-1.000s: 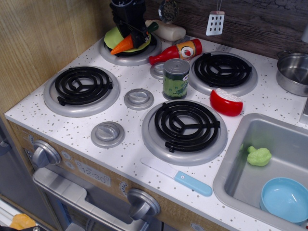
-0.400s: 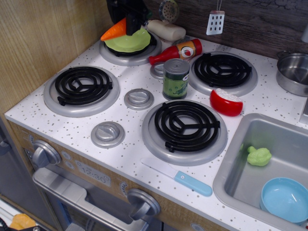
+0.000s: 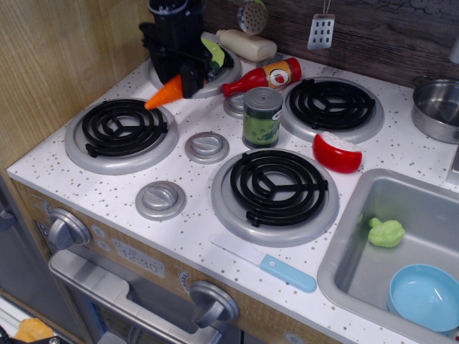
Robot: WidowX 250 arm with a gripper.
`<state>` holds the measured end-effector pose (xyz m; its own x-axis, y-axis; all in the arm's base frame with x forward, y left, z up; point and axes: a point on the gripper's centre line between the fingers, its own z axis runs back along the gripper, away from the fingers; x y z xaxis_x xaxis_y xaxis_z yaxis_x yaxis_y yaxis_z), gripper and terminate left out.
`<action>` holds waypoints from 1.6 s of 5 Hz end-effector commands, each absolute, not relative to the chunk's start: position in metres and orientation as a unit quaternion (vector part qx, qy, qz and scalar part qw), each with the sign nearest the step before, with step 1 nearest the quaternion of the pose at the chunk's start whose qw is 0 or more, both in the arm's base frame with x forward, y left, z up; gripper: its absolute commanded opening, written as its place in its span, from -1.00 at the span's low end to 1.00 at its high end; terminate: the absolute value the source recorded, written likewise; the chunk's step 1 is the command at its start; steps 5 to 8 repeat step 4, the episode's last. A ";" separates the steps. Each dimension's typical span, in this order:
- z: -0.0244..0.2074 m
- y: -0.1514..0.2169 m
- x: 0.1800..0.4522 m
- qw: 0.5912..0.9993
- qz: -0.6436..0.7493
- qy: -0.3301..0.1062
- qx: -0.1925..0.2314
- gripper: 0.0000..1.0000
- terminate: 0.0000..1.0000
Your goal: Take carrot off plate
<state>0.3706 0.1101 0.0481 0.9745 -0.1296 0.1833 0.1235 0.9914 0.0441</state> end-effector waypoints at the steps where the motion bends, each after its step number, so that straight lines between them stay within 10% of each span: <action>1: 0.065 0.104 0.371 0.987 -0.067 -0.144 -0.001 -1.00 -1.00; 2: 0.065 0.103 0.372 0.985 -0.058 -0.159 -0.015 1.00 -1.00; 3: 0.065 0.103 0.372 0.985 -0.058 -0.159 -0.015 1.00 -1.00; 4: 0.065 0.103 0.372 0.985 -0.058 -0.159 -0.015 1.00 1.00; 8: 0.065 0.103 0.372 0.985 -0.058 -0.159 -0.015 1.00 1.00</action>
